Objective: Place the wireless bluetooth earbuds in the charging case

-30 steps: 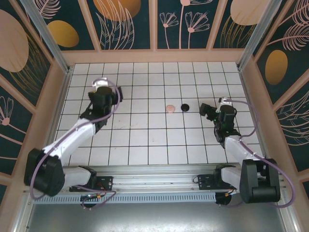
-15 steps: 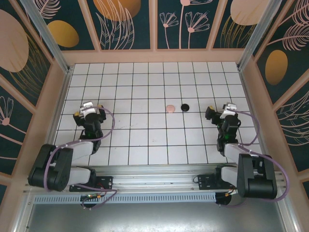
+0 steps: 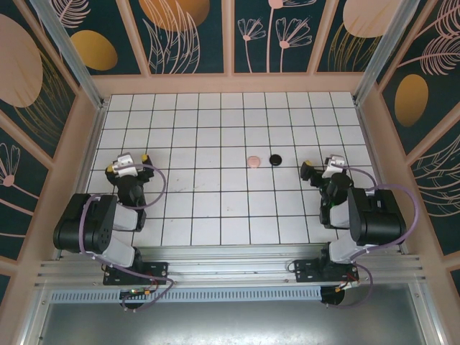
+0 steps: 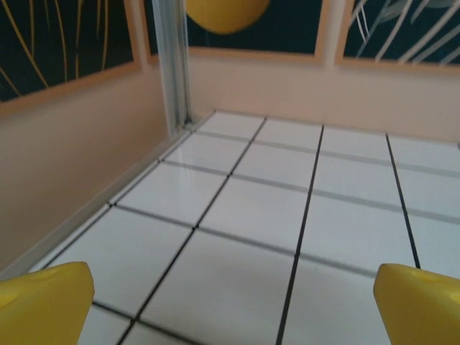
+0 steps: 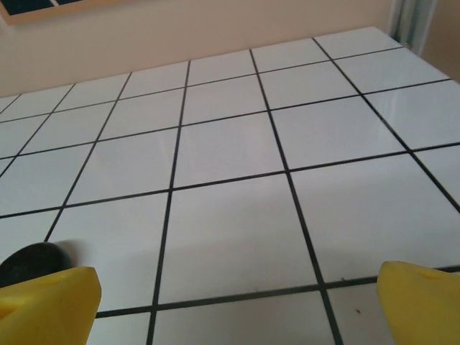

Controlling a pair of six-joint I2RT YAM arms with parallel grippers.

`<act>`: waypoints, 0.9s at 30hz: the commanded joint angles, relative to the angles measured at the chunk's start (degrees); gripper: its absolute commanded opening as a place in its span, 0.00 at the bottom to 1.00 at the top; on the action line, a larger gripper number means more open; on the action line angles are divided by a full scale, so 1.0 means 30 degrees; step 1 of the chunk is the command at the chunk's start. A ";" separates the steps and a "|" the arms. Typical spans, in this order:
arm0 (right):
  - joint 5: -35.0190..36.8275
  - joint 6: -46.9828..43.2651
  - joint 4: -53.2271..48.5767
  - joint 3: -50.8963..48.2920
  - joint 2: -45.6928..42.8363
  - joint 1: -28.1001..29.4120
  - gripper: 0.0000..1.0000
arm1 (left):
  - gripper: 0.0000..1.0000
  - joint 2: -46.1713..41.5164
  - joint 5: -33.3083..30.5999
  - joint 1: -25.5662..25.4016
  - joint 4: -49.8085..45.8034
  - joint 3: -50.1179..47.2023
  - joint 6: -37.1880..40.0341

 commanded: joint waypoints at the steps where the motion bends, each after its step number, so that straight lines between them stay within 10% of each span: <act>1: -0.0456 -0.0329 0.0871 0.0929 -0.0013 -0.0002 0.99 | 0.99 -0.0323 0.0876 0.0292 -0.0222 0.0229 -0.0732; 27: -0.0404 -0.0330 0.0660 0.0975 -0.0084 0.0001 0.99 | 0.99 -0.0278 0.0948 0.0292 -0.0159 0.0237 -0.0593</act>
